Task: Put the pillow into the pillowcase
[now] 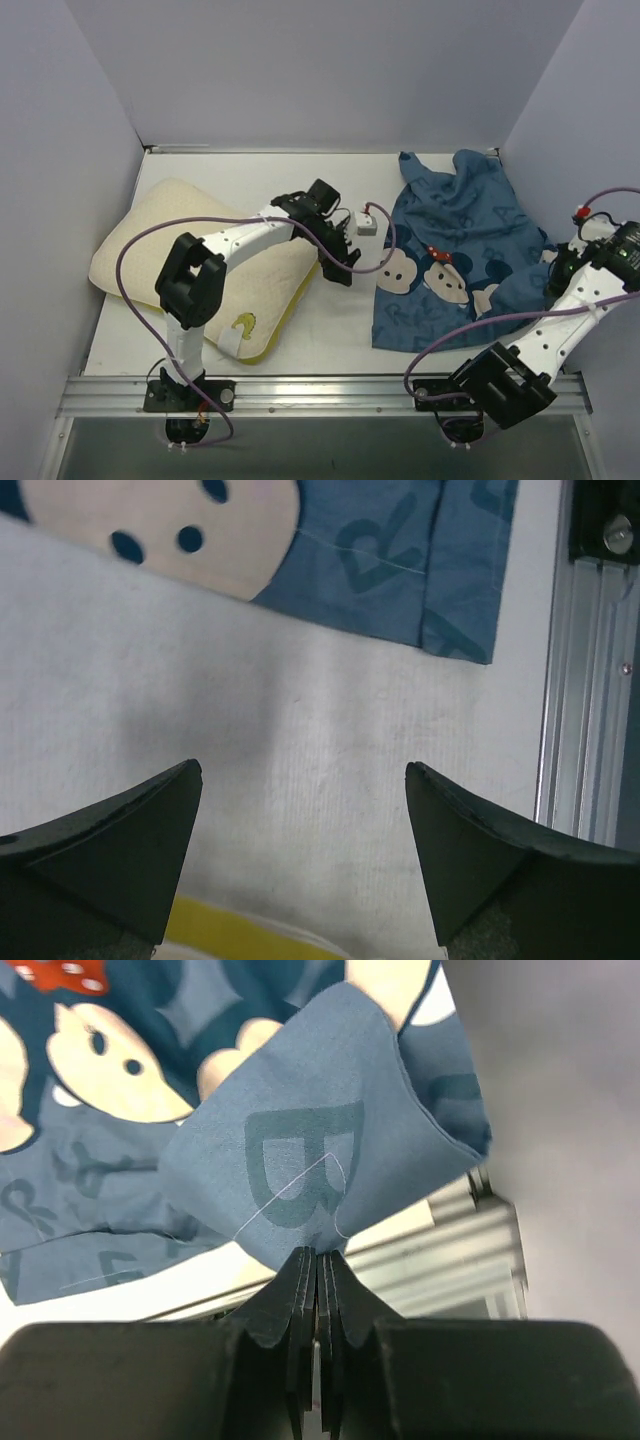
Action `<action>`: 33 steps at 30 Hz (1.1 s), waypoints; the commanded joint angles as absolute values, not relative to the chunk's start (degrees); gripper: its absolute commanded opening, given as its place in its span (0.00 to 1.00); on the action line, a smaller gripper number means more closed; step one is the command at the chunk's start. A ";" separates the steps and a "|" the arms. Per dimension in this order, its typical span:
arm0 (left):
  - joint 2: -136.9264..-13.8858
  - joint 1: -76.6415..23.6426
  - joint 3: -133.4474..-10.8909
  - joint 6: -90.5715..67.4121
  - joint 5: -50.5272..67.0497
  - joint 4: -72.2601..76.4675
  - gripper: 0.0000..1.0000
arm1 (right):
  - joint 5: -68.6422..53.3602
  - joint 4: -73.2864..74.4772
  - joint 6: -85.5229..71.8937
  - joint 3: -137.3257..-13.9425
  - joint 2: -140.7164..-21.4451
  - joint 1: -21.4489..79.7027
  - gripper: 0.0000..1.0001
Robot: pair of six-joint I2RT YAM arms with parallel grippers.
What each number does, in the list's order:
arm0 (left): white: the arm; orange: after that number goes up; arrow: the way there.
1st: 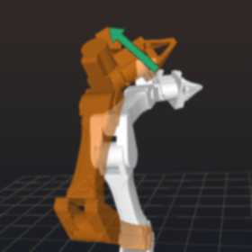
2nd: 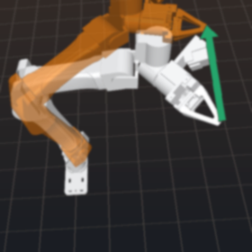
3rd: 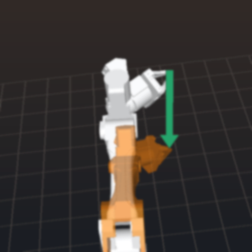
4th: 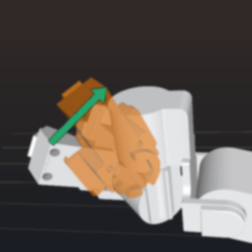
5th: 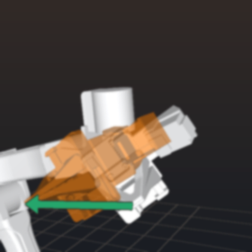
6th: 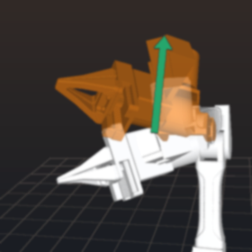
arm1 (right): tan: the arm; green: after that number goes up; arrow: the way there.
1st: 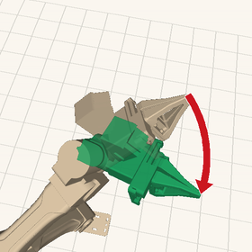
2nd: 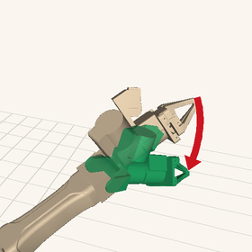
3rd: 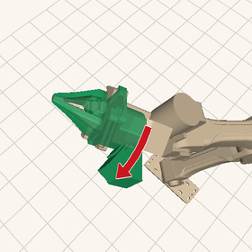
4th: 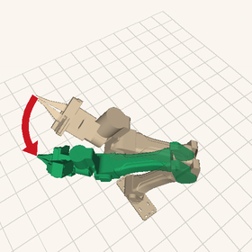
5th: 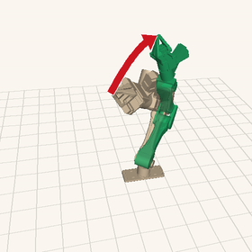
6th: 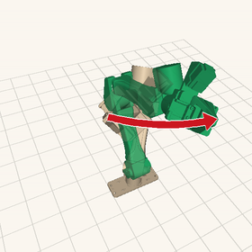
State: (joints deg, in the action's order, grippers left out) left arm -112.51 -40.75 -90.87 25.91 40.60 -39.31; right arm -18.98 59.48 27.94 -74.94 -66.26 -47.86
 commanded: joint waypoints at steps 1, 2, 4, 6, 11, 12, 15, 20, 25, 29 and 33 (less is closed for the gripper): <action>-113.11 -44.03 -91.23 33.13 43.41 -39.29 0.92 | -22.75 63.63 32.17 -74.35 -64.78 -53.68 0.00; -113.81 -44.73 -91.58 33.74 43.94 -39.20 0.93 | -23.72 63.89 31.30 -75.05 -64.86 -53.88 0.00; -116.53 -45.26 -93.50 34.01 44.56 -39.20 0.93 | -26.61 64.60 29.54 -77.24 -65.56 -53.96 0.00; -119.60 -46.14 -95.00 34.45 45.52 -39.20 0.94 | -28.56 64.77 26.83 -78.66 -66.35 -53.88 0.00; -121.73 -49.47 -94.22 41.02 46.93 -39.29 0.96 | -31.89 64.78 20.75 -83.31 -68.11 -53.88 0.00; -121.55 -50.87 -93.78 41.91 47.11 -39.29 0.96 | -32.34 64.86 19.00 -83.76 -68.12 -53.79 0.00; -121.64 -52.90 -92.90 43.24 48.51 -39.20 0.97 | -33.84 65.13 16.88 -85.08 -67.42 -53.70 0.00; -121.20 -57.12 -91.67 42.02 50.62 -38.85 0.97 | -35.24 67.06 17.93 -85.61 -65.92 -53.88 0.00; -120.24 -60.46 -87.81 39.30 46.85 -35.78 0.97 | -39.89 67.59 16.44 -83.59 -62.93 -53.96 0.00; -121.11 -61.52 -82.62 28.31 36.87 -25.06 0.94 | -42.71 68.64 14.77 -83.67 -61.18 -54.58 0.00; -120.16 -60.39 -79.29 29.17 31.74 -22.60 0.84 | -45.52 69.35 12.05 -82.36 -58.02 -55.20 0.00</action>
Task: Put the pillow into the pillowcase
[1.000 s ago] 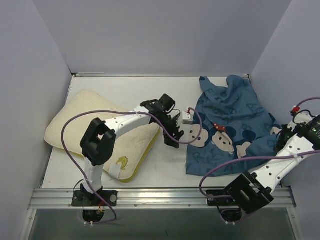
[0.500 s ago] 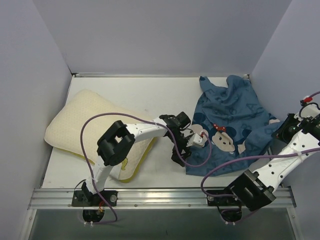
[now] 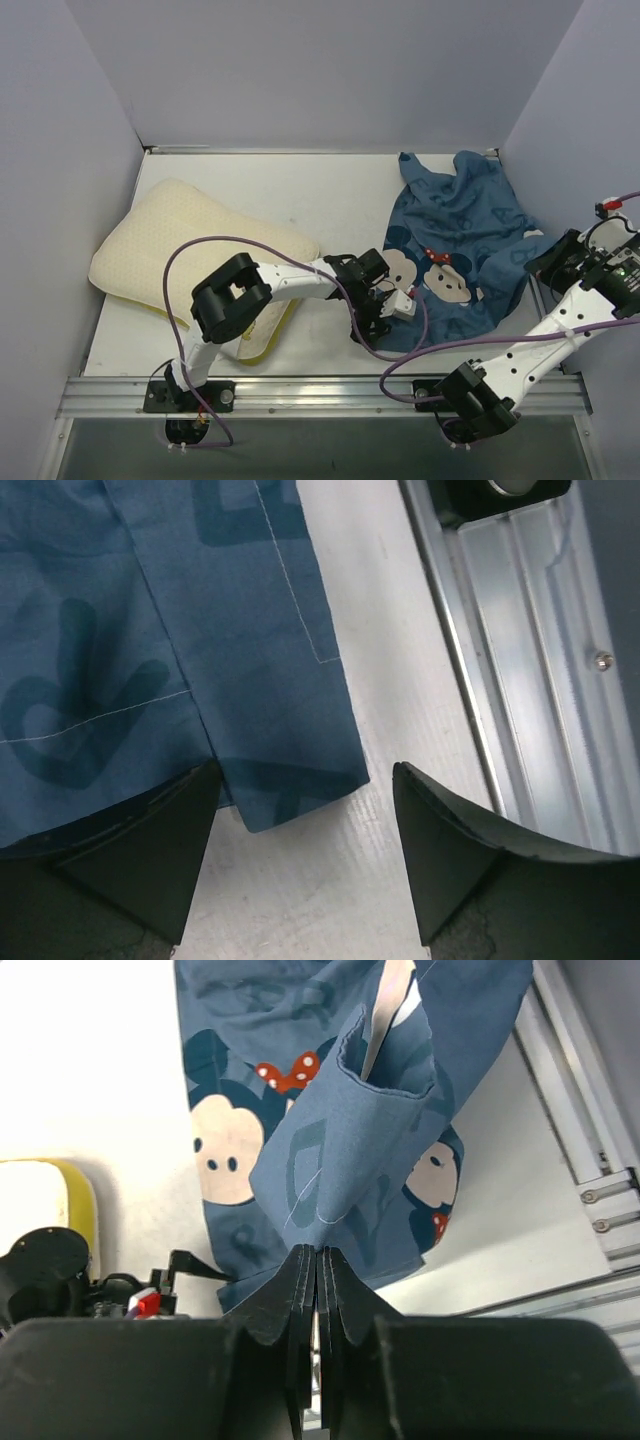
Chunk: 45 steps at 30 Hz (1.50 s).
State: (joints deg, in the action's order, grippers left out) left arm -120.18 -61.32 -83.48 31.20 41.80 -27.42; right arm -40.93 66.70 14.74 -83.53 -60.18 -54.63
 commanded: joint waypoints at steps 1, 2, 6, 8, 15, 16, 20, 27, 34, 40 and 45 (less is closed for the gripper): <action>-119.45 -60.29 -77.54 30.83 31.21 -21.54 0.80 | -45.53 69.26 11.34 -82.18 -57.57 -55.20 0.00; -118.23 -60.29 -74.39 31.37 30.33 -20.14 0.76 | -45.01 69.08 10.29 -82.35 -57.13 -55.20 0.00; -118.73 -61.87 -71.63 27.17 21.55 -12.32 0.50 | -42.63 70.48 9.14 -85.60 -55.90 -55.20 0.00; -119.70 -63.28 -72.68 25.76 16.10 -12.57 0.30 | -42.97 71.80 10.36 -87.27 -55.90 -55.28 0.00; -111.57 -54.96 -74.01 13.99 18.88 -16.43 0.00 | -50.97 68.31 5.20 -92.19 -62.20 -55.20 0.00; -109.27 -52.41 -73.83 12.41 21.77 -16.78 0.00 | -52.89 67.33 4.05 -94.81 -63.53 -55.20 0.00; -97.85 -40.28 -80.22 6.77 27.15 -19.50 0.00 | -58.87 58.82 -6.30 -102.20 -70.73 -54.67 0.00; -95.98 -30.51 -105.53 1.59 22.78 -21.81 0.00 | -58.36 34.86 -27.22 -117.58 -77.51 -47.46 0.00; -97.38 -29.27 -122.86 -0.36 13.99 -12.76 0.00 | -51.60 16.37 -43.93 -132.01 -81.48 -49.04 0.00; -96.50 -29.27 -131.64 4.56 9.41 -4.31 0.00 | -43.53 0.45 -49.57 -128.59 -74.10 -53.78 0.00; -92.56 -29.27 -132.54 8.61 6.59 1.84 0.00 | -32.62 -6.14 -41.77 -121.92 -63.30 -53.88 0.00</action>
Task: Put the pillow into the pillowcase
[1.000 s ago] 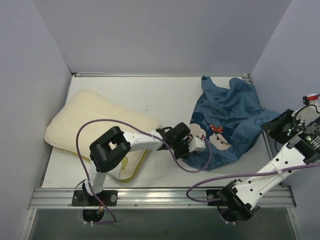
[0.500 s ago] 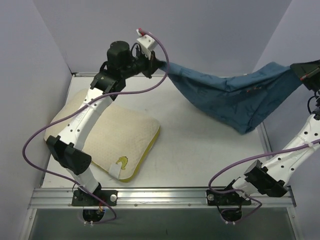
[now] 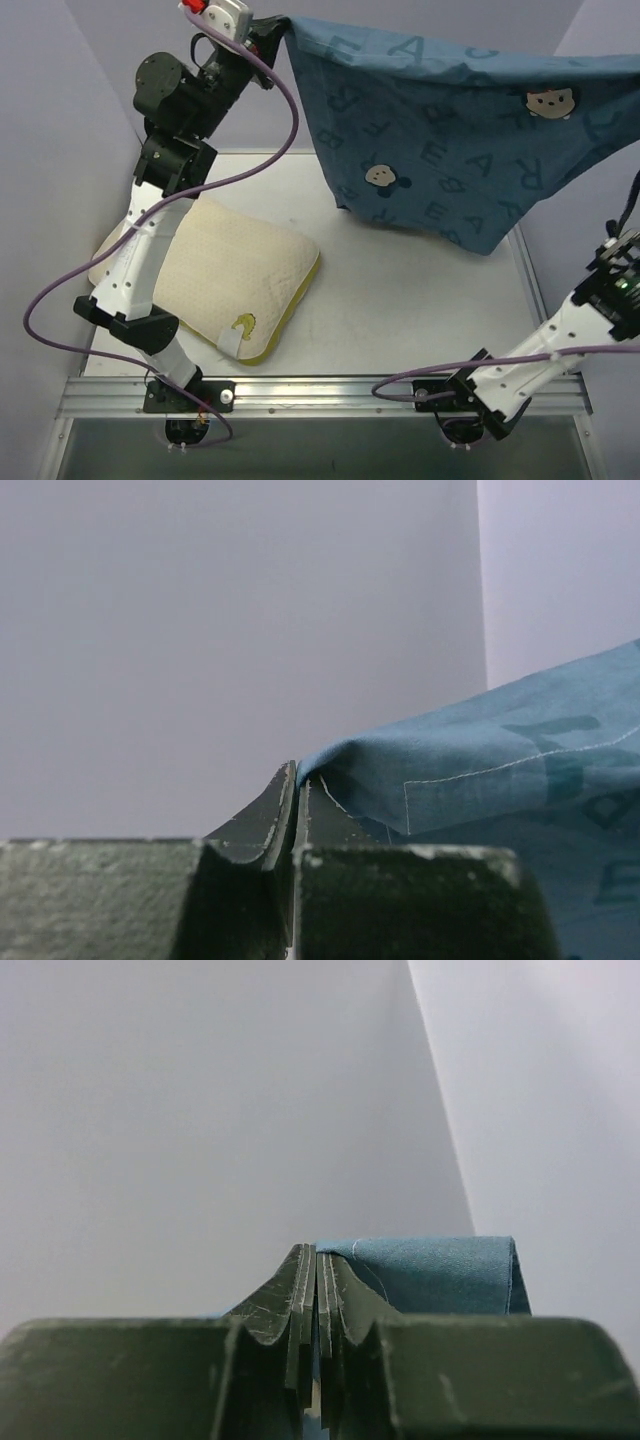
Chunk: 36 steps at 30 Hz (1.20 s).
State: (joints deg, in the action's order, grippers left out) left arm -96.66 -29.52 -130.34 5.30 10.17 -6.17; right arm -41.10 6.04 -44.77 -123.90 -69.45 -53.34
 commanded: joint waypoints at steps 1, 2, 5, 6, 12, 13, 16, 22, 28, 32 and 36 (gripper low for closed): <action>-90.98 -29.27 -131.84 9.57 6.59 2.54 0.00 | -30.95 -7.54 -40.97 -118.42 -60.32 -53.88 0.00; -90.27 -29.27 -131.49 10.19 6.59 3.42 0.00 | -30.50 -9.91 -40.35 -117.17 -58.99 -53.88 0.00; -87.02 -29.27 -129.03 11.25 4.75 5.36 0.00 | -27.26 -10.46 -37.88 -114.70 -56.16 -53.79 0.00; -86.23 -29.27 -128.50 12.03 3.96 5.97 0.00 | -26.03 -10.28 -37.53 -114.87 -55.99 -53.79 0.00; -81.92 -29.27 -127.18 14.15 3.08 10.02 0.00 | -19.61 -11.07 -35.42 -117.42 -55.99 -52.03 0.00; -81.65 -29.27 -127.35 14.24 3.08 10.02 0.00 | -19.08 -11.60 -35.77 -117.42 -56.16 -51.86 0.00; -82.00 -29.27 -126.48 15.03 2.73 10.37 0.00 | -19.60 -13.35 -36.91 -115.67 -56.42 -51.68 0.00; -86.03 -29.27 -122.09 16.52 2.37 12.47 0.00 | -28.10 -13.27 -38.50 -107.85 -58.97 -51.86 0.00; -95.07 -29.27 -120.32 14.07 5.53 11.17 0.00 | -35.25 -6.46 -25.18 -95.75 -59.94 -43.55 0.00; -102.20 -29.79 -121.54 12.39 8.43 9.23 0.00 | -33.50 -2.12 -11.63 -85.90 -59.32 -37.03 0.00; -113.00 -30.15 -128.83 13.97 8.00 7.21 0.00 | -21.91 2.02 3.14 -81.92 -63.44 -29.54 0.00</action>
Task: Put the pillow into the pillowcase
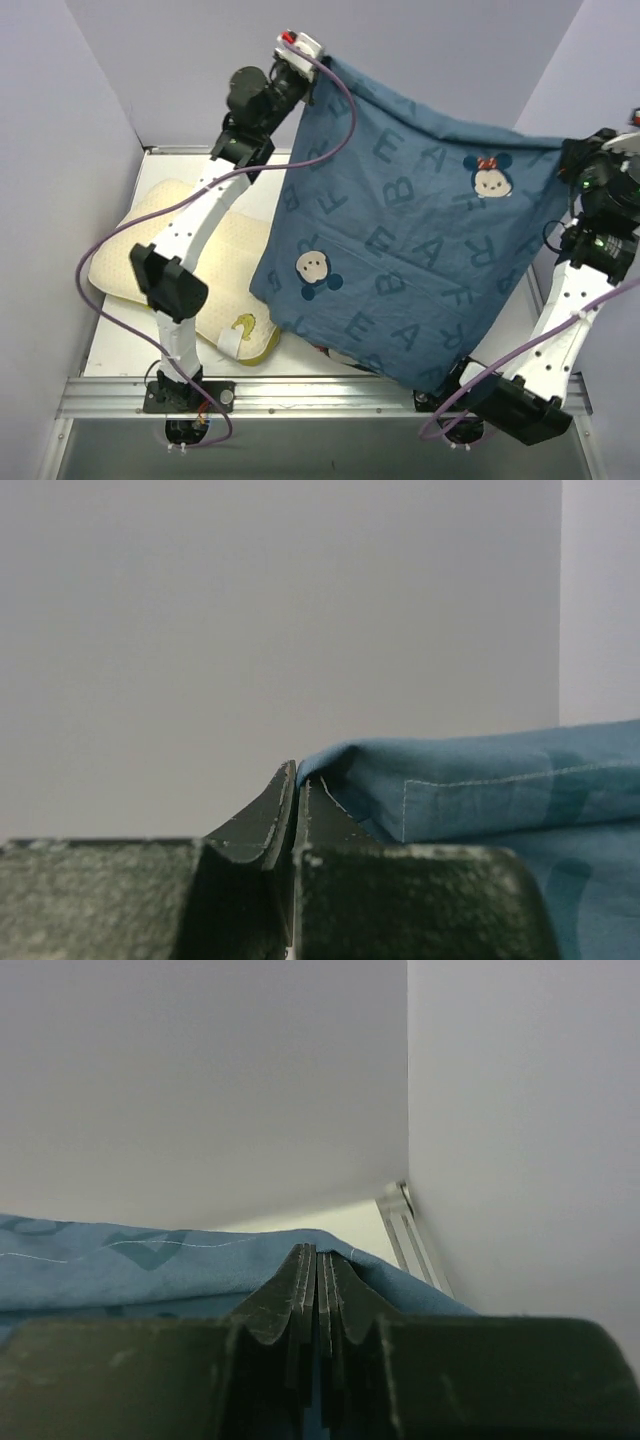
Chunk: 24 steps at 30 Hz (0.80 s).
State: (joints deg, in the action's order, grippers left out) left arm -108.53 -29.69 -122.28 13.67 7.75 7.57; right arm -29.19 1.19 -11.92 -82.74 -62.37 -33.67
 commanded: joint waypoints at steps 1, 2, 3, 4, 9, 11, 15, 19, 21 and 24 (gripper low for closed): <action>-118.51 -30.23 -131.54 14.41 7.39 6.68 0.00 | -19.71 1.33 4.56 -81.91 -66.42 -28.75 0.00; -121.70 -30.32 -134.62 14.68 6.86 5.90 0.00 | -16.99 1.06 7.62 -82.78 -68.19 -27.96 0.00; -125.21 -30.32 -142.83 15.90 6.33 5.37 0.00 | -11.92 0.88 8.69 -85.14 -70.12 -26.73 0.00; -132.29 -30.41 -147.09 16.52 4.41 5.27 0.00 | -9.17 0.44 9.31 -86.99 -73.97 -26.54 0.00; -145.01 -30.32 -155.05 17.49 -1.93 25.34 0.00 | 1.56 -5.08 9.93 -95.36 -81.21 -25.84 0.00; -145.37 -30.41 -153.99 17.84 -0.63 26.28 0.00 | 0.80 -5.71 10.72 -95.10 -81.04 -25.32 0.00; -141.95 -30.24 -142.93 20.03 2.00 26.02 0.00 | -5.70 -0.27 17.01 -91.16 -80.25 -24.35 0.01; -138.79 -29.53 -134.57 24.69 6.06 17.27 0.51 | -6.16 16.06 27.22 -84.65 -82.78 -21.71 0.52; -137.12 -29.36 -134.29 24.87 5.89 10.15 0.89 | -0.19 22.98 29.26 -82.36 -85.76 -19.87 0.76; -133.70 -29.09 -136.23 23.83 5.54 -10.91 0.97 | -4.80 37.54 26.90 -86.82 -88.85 -19.07 0.79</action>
